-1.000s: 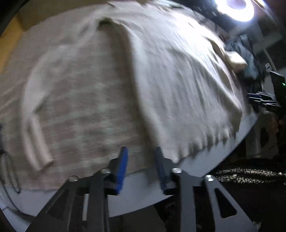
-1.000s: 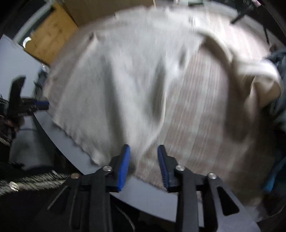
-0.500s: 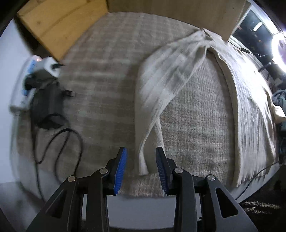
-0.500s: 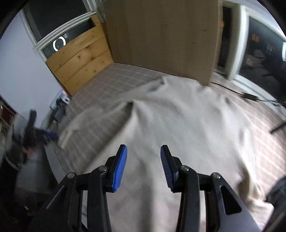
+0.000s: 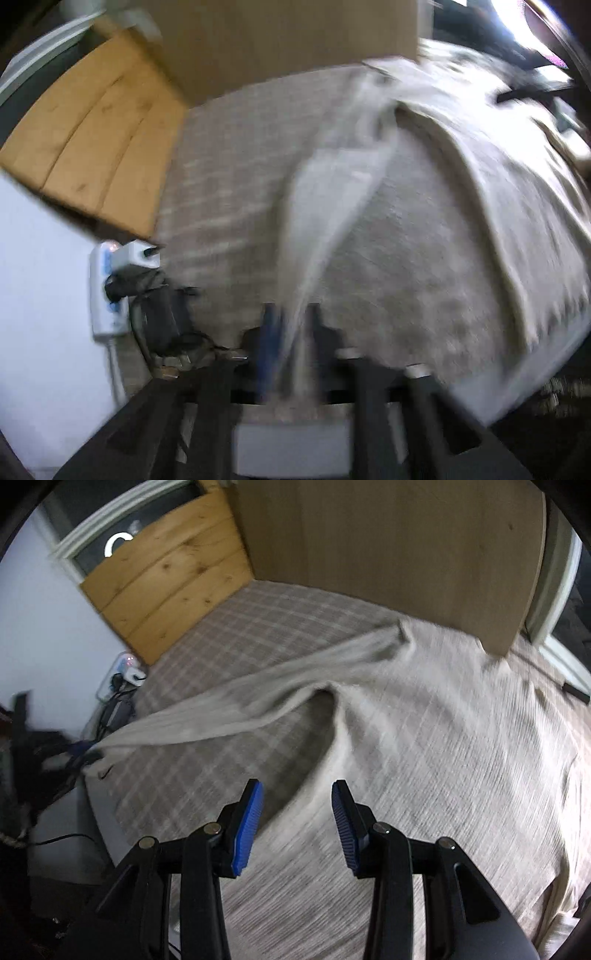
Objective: Fold clothes
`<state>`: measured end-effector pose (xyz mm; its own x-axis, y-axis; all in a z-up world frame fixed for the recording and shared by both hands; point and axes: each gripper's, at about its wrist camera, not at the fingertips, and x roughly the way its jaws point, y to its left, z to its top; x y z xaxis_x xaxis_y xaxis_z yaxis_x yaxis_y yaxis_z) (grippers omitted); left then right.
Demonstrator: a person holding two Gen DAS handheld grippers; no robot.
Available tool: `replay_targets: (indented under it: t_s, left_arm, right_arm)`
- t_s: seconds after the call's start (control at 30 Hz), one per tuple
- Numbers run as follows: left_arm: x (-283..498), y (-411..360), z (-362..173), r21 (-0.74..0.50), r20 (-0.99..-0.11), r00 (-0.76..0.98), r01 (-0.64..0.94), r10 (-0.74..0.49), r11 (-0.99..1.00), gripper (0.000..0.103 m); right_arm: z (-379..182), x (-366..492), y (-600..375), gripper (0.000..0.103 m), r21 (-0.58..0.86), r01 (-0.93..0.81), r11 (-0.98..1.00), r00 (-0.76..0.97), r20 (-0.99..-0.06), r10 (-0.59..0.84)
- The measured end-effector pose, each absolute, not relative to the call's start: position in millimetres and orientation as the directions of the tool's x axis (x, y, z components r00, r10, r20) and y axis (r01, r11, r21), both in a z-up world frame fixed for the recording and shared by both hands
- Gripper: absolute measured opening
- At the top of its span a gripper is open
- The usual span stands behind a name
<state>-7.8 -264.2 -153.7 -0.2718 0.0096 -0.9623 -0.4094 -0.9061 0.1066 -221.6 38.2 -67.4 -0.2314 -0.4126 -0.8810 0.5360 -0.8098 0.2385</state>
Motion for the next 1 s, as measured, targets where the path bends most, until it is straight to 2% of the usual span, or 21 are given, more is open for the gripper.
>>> replay_targets:
  t_s: [0.03, 0.1, 0.17, 0.3, 0.33, 0.4, 0.67, 0.7, 0.73, 0.77, 0.8, 1.0]
  left_arm:
    - [-4.7, -260.8, -149.2, 0.131, -0.96, -0.278, -0.434, -0.006, -0.891, 0.074]
    - [4.0, -253.7, -156.4, 0.16, -0.966, -0.258, -0.489, -0.033, -0.858, 0.073]
    - [7.7, -266.6, -164.4, 0.136, -0.972, -0.232, -0.459, -0.03, -0.878, 0.073]
    - [-17.0, -318.9, -164.2, 0.019, -0.967, -0.249, -0.245, 0.044, -0.969, 0.063]
    - [-24.0, -329.6, -164.3, -0.004, -0.963, -0.262, -0.202, 0.058, -0.979, 0.054]
    - [-34.9, -338.9, -172.0, -0.002, -0.965, -0.256, -0.176, 0.048, -0.984, 0.043]
    - [-46.7, -319.4, -206.9, 0.011, -0.98, -0.195, -0.272, 0.044, -0.962, 0.041]
    - [-47.3, -319.5, -207.1, -0.007, -0.98, -0.191, -0.272, 0.061, -0.962, 0.031]
    - [-46.8, -320.3, -206.8, -0.035, -0.978, -0.188, -0.27, 0.088, -0.962, 0.015]
    - [-46.3, -321.3, -206.0, -0.062, -0.976, -0.187, -0.267, 0.115, -0.962, 0.005]
    - [-46.5, -323.9, -198.2, -0.07, -0.971, -0.204, -0.262, 0.126, -0.963, 0.006]
    - [-47.8, -339.3, -151.3, -0.121, -0.933, -0.304, -0.234, 0.191, -0.965, 0.005]
  right_arm:
    - [-73.2, -225.6, 39.3, 0.039, 0.238, 0.526, -0.817, -0.224, -0.887, -0.403]
    - [-83.1, -232.6, 41.0, 0.039, 0.23, 0.511, -0.828, -0.217, -0.898, -0.383]
    - [-90.5, -238.4, 39.6, 0.039, 0.223, 0.5, -0.837, -0.214, -0.905, -0.369]
    - [-98.5, -249.2, 38.6, 0.039, 0.227, 0.48, -0.848, -0.203, -0.911, -0.359]
    - [-99.3, -251.1, 36.7, 0.039, 0.224, 0.481, -0.848, -0.202, -0.913, -0.355]
    - [-100.3, -255.0, 32.9, 0.039, 0.216, 0.485, -0.848, -0.2, -0.916, -0.348]
    - [-82.3, -283.3, 22.6, 0.039, 0.188, 0.486, -0.854, -0.232, -0.914, -0.333]
    - [-77.9, -290.6, 22.1, 0.04, 0.192, 0.479, -0.857, -0.238, -0.911, -0.337]
    - [-74.1, -298.2, 21.4, 0.042, 0.197, 0.471, -0.86, -0.241, -0.909, -0.34]
    - [-70.7, -306.8, 20.0, 0.05, 0.204, 0.46, -0.864, -0.243, -0.907, -0.343]
    - [-67.4, -316.3, 17.6, 0.055, 0.212, 0.447, -0.869, -0.244, -0.905, -0.347]
    - [-72.5, -377.4, -13.0, 0.055, 0.279, 0.369, -0.886, -0.214, -0.902, -0.374]
